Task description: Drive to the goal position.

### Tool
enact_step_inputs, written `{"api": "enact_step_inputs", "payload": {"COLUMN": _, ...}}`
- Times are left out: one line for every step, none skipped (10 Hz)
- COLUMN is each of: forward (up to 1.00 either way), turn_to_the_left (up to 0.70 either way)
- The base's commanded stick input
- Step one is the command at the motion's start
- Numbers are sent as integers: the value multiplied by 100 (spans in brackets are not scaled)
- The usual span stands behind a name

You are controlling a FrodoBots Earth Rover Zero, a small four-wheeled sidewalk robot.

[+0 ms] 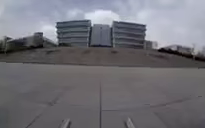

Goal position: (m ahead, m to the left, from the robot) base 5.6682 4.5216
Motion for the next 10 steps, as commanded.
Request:
{"api": "enact_step_inputs", "payload": {"forward": 100, "turn_to_the_left": 0}}
{"api": "enact_step_inputs", "payload": {"forward": 100, "turn_to_the_left": 0}}
{"api": "enact_step_inputs", "payload": {"forward": 100, "turn_to_the_left": 0}}
{"api": "enact_step_inputs", "payload": {"forward": 100, "turn_to_the_left": 0}}
{"api": "enact_step_inputs", "payload": {"forward": 100, "turn_to_the_left": 0}}
{"api": "enact_step_inputs", "payload": {"forward": 100, "turn_to_the_left": 0}}
{"api": "enact_step_inputs", "payload": {"forward": 100, "turn_to_the_left": 0}}
{"api": "enact_step_inputs", "payload": {"forward": 100, "turn_to_the_left": 0}}
{"api": "enact_step_inputs", "payload": {"forward": 100, "turn_to_the_left": 0}}
{"api": "enact_step_inputs", "payload": {"forward": 100, "turn_to_the_left": 0}}
